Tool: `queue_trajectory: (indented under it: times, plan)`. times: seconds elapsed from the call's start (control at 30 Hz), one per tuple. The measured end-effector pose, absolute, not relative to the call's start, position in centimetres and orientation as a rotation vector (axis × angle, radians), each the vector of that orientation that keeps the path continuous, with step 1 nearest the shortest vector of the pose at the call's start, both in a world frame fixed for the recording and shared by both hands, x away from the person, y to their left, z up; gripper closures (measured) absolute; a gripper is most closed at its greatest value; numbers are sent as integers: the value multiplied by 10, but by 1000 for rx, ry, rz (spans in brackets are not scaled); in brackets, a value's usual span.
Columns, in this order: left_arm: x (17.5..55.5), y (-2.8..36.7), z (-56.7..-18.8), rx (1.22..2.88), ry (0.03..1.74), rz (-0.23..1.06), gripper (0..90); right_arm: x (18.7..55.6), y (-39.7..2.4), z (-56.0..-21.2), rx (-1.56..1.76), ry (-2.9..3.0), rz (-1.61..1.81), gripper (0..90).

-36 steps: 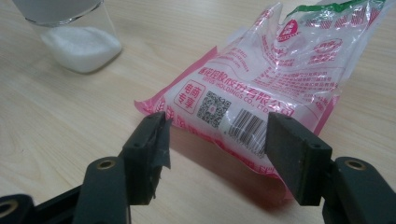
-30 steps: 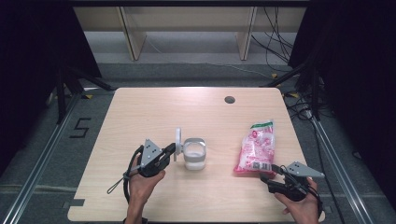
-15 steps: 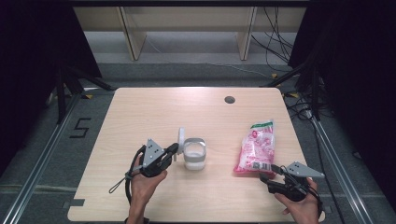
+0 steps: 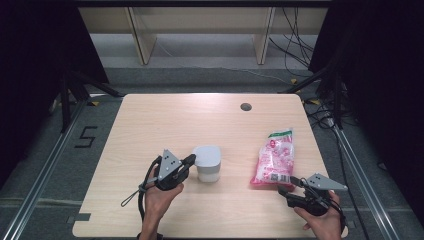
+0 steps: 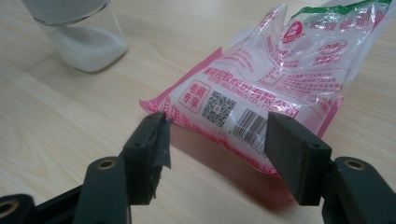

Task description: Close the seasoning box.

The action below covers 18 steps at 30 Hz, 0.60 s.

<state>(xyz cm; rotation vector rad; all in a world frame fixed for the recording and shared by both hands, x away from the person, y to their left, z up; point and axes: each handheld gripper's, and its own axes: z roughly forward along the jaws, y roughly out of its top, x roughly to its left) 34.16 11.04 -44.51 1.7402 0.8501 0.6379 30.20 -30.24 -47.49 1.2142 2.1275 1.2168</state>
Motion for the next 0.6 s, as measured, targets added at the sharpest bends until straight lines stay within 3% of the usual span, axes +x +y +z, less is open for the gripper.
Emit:
queue_trajectory:
  times: [0.4, 0.6]
  plan:
    - [331, 128, -449, 1687, 884, 562, 584, 302, -301, -474, 1217, 2145, 1241, 402]
    - [322, 133, -455, 1681, 871, 556, 480, 302, -298, -475, 1207, 2154, 1236, 401]
